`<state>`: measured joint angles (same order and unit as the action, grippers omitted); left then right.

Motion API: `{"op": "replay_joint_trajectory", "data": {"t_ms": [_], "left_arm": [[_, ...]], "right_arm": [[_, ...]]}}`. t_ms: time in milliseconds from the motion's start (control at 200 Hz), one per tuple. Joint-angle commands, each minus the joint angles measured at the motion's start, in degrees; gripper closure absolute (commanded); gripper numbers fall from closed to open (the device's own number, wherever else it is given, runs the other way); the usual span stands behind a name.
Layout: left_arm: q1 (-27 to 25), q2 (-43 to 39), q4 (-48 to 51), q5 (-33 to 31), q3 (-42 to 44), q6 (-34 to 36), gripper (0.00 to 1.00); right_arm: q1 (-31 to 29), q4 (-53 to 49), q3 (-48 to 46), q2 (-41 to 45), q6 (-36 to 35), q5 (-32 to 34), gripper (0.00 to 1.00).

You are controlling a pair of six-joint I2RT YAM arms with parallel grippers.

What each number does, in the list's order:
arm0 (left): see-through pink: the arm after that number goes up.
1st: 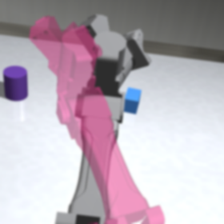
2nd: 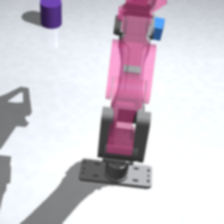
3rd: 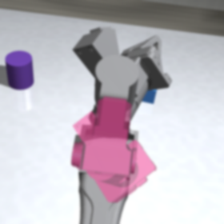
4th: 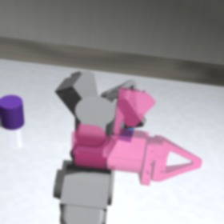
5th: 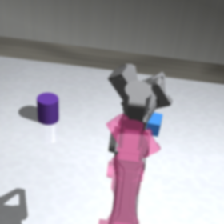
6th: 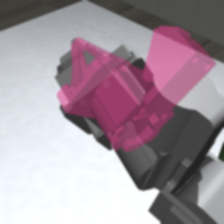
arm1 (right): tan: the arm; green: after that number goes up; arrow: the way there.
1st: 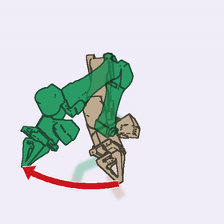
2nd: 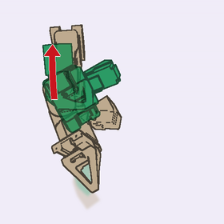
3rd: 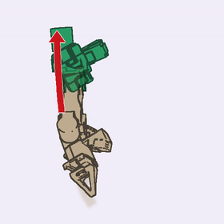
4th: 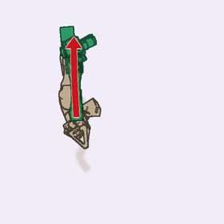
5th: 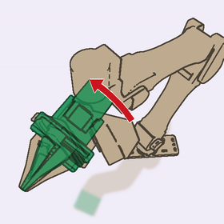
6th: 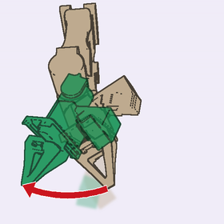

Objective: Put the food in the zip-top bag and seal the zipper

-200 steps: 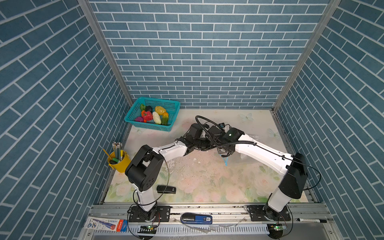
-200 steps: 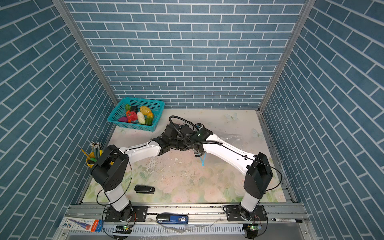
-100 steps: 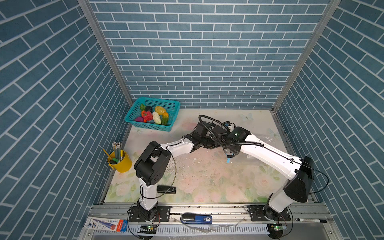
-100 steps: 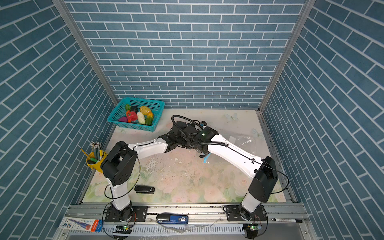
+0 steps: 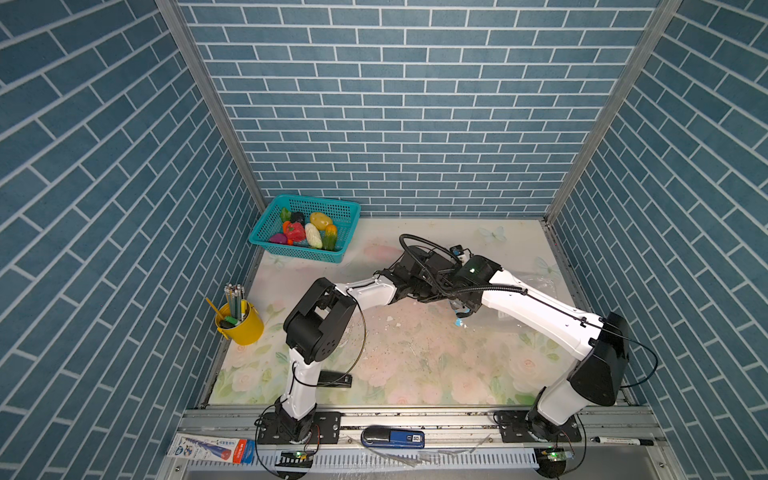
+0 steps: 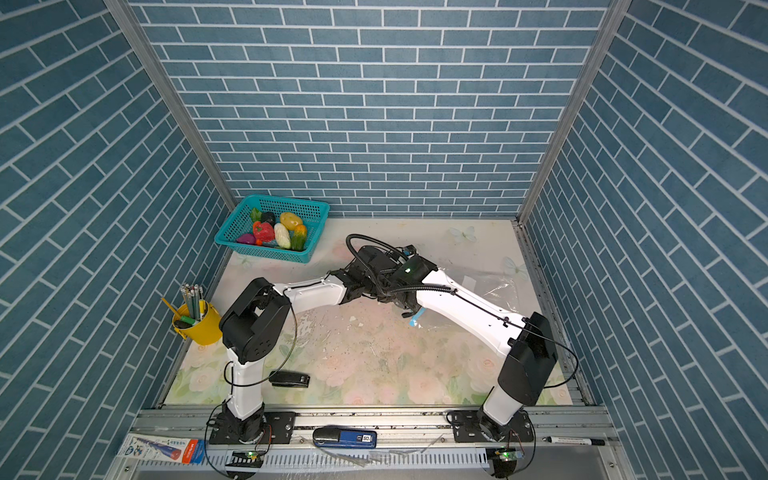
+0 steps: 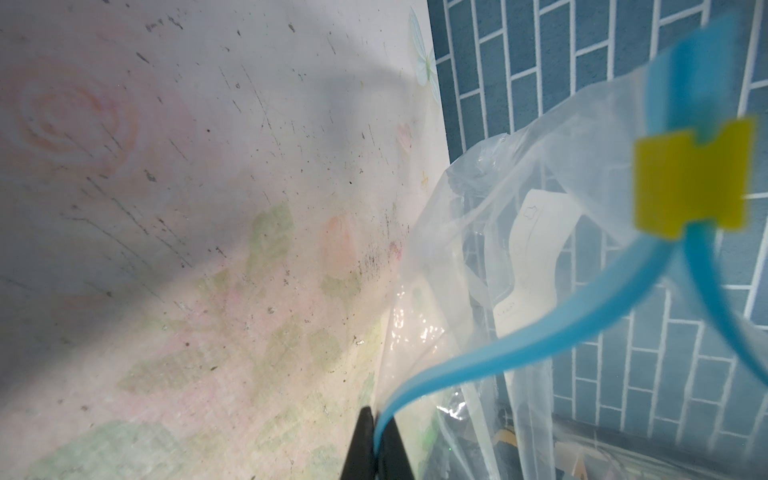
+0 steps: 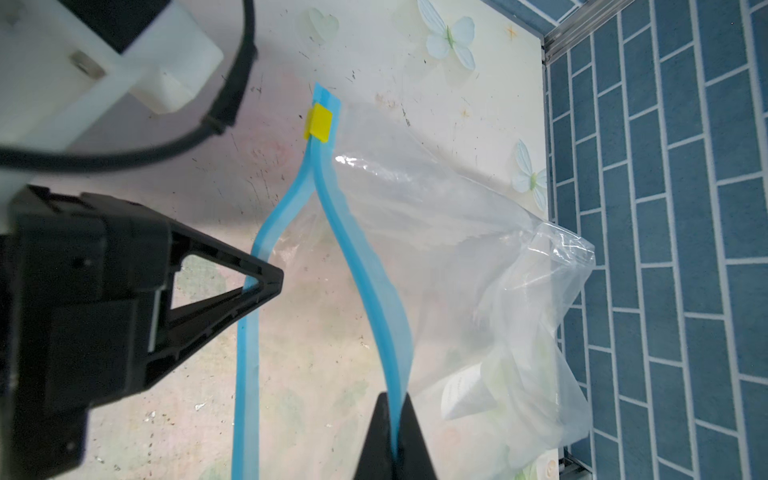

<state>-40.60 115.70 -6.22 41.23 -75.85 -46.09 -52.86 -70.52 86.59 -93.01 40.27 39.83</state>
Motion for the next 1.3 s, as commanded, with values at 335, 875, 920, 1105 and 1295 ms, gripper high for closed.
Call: {"op": "replay_joint_trajectory", "data": {"t_ms": [335,875,920,1105,1295], "left_arm": [[0.40,1.94,1.82,-0.06,-0.33,4.14,0.88],[5.31,-9.32,4.69,-3.74,7.87,7.79,0.65],[5.97,-10.42,6.24,-4.19,7.83,8.74,0.64],[9.56,-13.81,16.73,-7.43,4.24,14.60,0.49],[15.03,-15.59,30.84,-14.31,-3.73,22.22,0.43]], "right_arm": [[3.63,7.14,-6.41,-0.92,2.53,-6.90,1.00],[5.20,9.88,-6.69,-2.81,2.01,-8.80,1.00],[5.23,9.99,-6.79,-2.79,2.05,-8.85,1.00],[5.21,10.36,-6.52,-2.69,1.87,-9.24,1.00],[5.33,10.75,-6.08,-2.53,1.04,-9.42,1.00]]}}
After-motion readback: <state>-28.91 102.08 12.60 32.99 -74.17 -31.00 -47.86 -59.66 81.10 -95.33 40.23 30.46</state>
